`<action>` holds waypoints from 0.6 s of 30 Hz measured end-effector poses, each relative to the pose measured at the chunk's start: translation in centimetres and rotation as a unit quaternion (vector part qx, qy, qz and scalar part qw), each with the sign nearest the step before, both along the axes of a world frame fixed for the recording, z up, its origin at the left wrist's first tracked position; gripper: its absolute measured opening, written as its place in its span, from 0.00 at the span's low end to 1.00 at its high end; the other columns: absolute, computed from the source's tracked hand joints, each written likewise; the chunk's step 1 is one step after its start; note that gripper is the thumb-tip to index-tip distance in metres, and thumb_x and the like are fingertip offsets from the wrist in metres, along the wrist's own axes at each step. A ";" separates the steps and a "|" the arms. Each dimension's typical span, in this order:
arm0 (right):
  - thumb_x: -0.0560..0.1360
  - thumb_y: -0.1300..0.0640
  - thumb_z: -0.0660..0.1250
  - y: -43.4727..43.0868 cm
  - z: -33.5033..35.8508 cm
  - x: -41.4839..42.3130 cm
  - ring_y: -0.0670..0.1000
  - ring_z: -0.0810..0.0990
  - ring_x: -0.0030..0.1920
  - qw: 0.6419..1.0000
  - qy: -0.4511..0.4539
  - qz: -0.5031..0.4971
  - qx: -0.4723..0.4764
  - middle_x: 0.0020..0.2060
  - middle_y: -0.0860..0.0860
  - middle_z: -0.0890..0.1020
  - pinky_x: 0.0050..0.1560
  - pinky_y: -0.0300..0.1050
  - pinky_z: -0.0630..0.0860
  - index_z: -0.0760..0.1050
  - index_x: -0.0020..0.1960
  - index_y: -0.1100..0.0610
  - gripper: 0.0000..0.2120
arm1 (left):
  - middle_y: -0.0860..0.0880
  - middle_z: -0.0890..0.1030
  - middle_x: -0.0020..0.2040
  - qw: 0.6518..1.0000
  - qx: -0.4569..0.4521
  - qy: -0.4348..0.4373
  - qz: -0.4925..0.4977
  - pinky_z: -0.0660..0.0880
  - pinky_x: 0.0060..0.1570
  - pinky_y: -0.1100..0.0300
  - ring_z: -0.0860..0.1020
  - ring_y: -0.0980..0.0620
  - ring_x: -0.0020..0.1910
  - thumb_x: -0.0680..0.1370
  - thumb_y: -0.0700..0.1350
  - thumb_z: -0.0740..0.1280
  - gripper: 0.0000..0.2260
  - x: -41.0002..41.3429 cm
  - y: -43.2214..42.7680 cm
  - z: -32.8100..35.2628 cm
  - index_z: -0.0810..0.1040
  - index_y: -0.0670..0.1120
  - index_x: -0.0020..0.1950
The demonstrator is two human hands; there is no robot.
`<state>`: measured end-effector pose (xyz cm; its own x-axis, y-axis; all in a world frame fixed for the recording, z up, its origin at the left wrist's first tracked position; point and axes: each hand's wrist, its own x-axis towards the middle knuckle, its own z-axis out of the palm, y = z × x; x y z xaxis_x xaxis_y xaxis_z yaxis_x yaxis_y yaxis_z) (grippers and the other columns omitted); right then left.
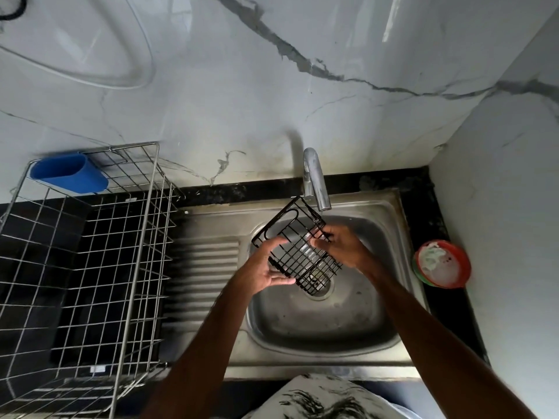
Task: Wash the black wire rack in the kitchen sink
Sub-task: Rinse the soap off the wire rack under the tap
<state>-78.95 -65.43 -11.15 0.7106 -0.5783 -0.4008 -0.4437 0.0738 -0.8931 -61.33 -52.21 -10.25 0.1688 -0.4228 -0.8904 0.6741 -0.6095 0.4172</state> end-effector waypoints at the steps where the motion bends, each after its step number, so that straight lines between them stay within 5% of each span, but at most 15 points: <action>1: 0.76 0.60 0.73 0.0 0.1 -0.1 0.40 0.83 0.52 1.000 0.000 0.002 -0.001 0.50 0.48 0.86 0.59 0.49 0.80 0.82 0.52 0.52 0.07 | 0.32 0.66 0.67 1.000 0.005 -0.005 0.002 0.79 0.55 0.32 0.73 0.26 0.62 0.67 0.47 0.79 0.36 -0.1 0.0 -0.1 0.67 0.49 0.71; 4: 0.73 0.58 0.75 -0.1 0.8 0.0 0.46 0.84 0.53 1.000 0.014 -0.014 -0.007 0.49 0.48 0.86 0.60 0.53 0.80 0.82 0.52 0.54 0.08 | 0.34 0.62 0.70 1.000 0.002 0.001 0.015 0.81 0.52 0.34 0.71 0.24 0.65 0.67 0.44 0.77 0.28 -0.1 0.0 -0.2 0.71 0.47 0.64; 7: 0.74 0.53 0.76 -0.3 3.4 -0.5 0.42 0.82 0.49 0.995 0.046 -0.081 -0.041 0.49 0.45 0.84 0.44 0.24 0.75 0.81 0.54 0.52 0.10 | 0.36 0.60 0.69 1.000 0.002 -0.005 0.010 0.81 0.54 0.37 0.71 0.24 0.64 0.73 0.44 0.73 0.14 0.0 0.1 0.0 0.73 0.47 0.54; 10: 0.79 0.49 0.70 -0.3 5.3 -0.6 0.31 0.75 0.43 0.986 0.042 -0.116 -0.112 0.50 0.46 0.83 0.35 0.19 0.68 0.80 0.59 0.54 0.13 | 0.35 0.62 0.67 1.000 0.014 -0.019 0.009 0.82 0.53 0.40 0.74 0.25 0.61 0.74 0.46 0.72 0.11 0.1 0.4 0.1 0.72 0.48 0.51; 12: 0.83 0.50 0.62 0.5 5.7 0.4 0.37 0.81 0.49 0.994 0.006 -0.066 -0.091 0.51 0.54 0.82 0.47 0.26 0.76 0.77 0.63 0.56 0.14 | 0.36 0.63 0.69 0.999 0.012 -0.032 0.002 0.83 0.52 0.40 0.76 0.25 0.60 0.74 0.46 0.72 0.11 0.2 0.6 -0.2 0.73 0.48 0.51; 13: 0.84 0.49 0.59 0.8 5.1 1.1 0.46 0.81 0.58 0.997 -0.007 -0.038 -0.060 0.57 0.59 0.81 0.57 0.38 0.79 0.74 0.67 0.58 0.17 | 0.36 0.65 0.69 0.999 0.006 -0.036 -0.006 0.82 0.52 0.39 0.77 0.26 0.60 0.74 0.47 0.72 0.12 0.1 0.6 -0.3 0.74 0.47 0.52; 15: 0.84 0.44 0.54 1.0 3.8 2.4 0.54 0.68 0.73 0.999 -0.010 0.013 -0.027 0.73 0.57 0.70 0.71 0.53 0.69 0.64 0.76 0.55 0.24 | 0.34 0.70 0.68 0.999 -0.009 -0.039 -0.023 0.81 0.54 0.36 0.79 0.28 0.58 0.74 0.47 0.72 0.12 0.1 0.5 -0.1 0.74 0.47 0.54; 18: 0.77 0.26 0.48 -0.2 2.9 4.1 0.50 0.57 0.78 0.999 0.011 0.036 0.031 0.80 0.49 0.56 0.76 0.59 0.58 0.53 0.81 0.43 0.37 | 0.33 0.70 0.68 0.999 -0.009 -0.037 -0.016 0.80 0.55 0.33 0.79 0.26 0.57 0.73 0.47 0.73 0.14 0.3 0.7 -0.1 0.73 0.46 0.54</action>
